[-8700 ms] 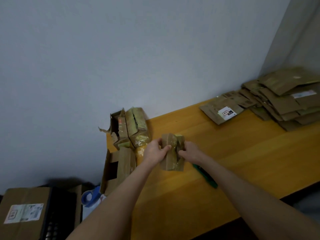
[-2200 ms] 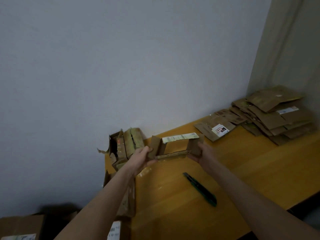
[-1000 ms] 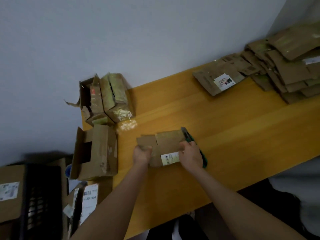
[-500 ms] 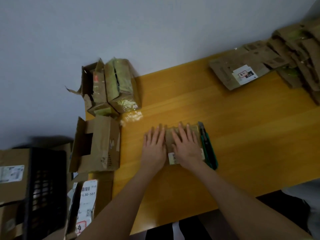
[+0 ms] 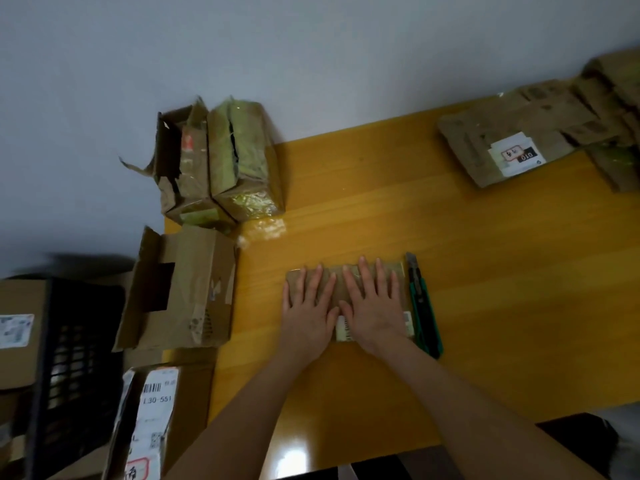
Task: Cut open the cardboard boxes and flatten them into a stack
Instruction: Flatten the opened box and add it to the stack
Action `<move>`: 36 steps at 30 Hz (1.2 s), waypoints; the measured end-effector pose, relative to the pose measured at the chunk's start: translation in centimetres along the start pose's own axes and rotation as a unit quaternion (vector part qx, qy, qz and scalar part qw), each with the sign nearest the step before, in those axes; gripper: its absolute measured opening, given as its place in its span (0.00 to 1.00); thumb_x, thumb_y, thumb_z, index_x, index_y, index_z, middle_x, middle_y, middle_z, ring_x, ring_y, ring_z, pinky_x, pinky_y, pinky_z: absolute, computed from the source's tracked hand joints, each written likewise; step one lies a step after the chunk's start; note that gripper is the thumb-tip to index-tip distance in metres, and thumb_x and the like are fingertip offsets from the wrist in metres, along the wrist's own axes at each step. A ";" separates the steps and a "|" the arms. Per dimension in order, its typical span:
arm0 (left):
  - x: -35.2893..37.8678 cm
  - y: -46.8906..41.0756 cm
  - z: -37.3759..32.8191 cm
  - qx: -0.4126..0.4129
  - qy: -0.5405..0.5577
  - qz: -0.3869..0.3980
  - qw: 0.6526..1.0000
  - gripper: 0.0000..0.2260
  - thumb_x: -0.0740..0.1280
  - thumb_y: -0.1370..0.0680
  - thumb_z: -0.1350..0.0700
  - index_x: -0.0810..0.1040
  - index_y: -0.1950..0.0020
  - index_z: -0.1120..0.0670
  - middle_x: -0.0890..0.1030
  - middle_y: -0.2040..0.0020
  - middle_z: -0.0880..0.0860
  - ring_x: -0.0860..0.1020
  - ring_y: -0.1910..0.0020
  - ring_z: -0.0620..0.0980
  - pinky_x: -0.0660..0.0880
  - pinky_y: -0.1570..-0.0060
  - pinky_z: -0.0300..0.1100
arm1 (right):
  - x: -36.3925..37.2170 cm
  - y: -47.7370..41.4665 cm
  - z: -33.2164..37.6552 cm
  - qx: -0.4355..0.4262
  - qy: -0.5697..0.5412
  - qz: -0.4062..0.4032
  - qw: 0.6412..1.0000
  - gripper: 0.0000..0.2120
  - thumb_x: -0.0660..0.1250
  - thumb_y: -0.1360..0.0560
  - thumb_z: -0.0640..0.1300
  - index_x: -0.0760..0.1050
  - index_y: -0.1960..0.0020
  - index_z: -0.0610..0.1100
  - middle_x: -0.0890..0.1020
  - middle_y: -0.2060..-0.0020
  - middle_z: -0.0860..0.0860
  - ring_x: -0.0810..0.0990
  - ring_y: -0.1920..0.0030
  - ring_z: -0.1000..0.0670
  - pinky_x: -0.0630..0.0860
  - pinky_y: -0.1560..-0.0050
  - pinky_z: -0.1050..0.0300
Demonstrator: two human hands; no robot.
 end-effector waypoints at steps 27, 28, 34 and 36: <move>-20.7 -1.3 -0.2 -0.216 0.475 -0.153 0.840 0.11 0.66 0.21 0.54 0.77 0.41 0.56 0.81 0.48 0.55 0.79 0.50 0.55 0.77 0.47 0.50 | -14.3 6.5 -4.5 0.232 -0.403 -0.145 0.874 0.42 0.65 0.25 0.59 0.47 0.22 0.46 0.53 0.23 0.45 0.55 0.24 0.43 0.61 0.28 0.42; -20.7 -1.6 -1.3 -0.206 0.506 -0.141 0.826 0.12 0.66 0.21 0.56 0.77 0.39 0.58 0.81 0.47 0.56 0.79 0.49 0.56 0.77 0.46 0.52 | -15.3 6.4 -5.2 0.234 -0.428 -0.160 0.858 0.44 0.68 0.27 0.59 0.46 0.22 0.48 0.55 0.24 0.45 0.58 0.25 0.42 0.63 0.29 0.41; -20.3 -3.9 -8.5 -0.169 0.611 -0.076 0.770 0.15 0.65 0.20 0.60 0.73 0.34 0.60 0.80 0.43 0.60 0.79 0.55 0.53 0.77 0.60 0.44 | -19.3 7.1 -12.4 0.259 -0.533 -0.214 0.777 0.42 0.74 0.29 0.44 0.53 0.23 0.45 0.68 0.30 0.45 0.70 0.32 0.44 0.72 0.36 0.47; -19.9 -5.2 -10.9 -0.166 0.589 -0.049 0.790 0.20 0.66 0.20 0.59 0.68 0.30 0.58 0.78 0.39 0.59 0.78 0.46 0.56 0.76 0.50 0.48 | -19.9 7.5 -15.0 0.267 -0.528 -0.236 0.771 0.38 0.72 0.28 0.39 0.55 0.24 0.45 0.70 0.32 0.45 0.72 0.34 0.44 0.74 0.42 0.50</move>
Point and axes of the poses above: each hand's wrist, its own y-axis away from the middle knuckle, its own x-axis out of the palm, z = x × y, the point moved 6 cm from there along -y, towards the middle knuckle
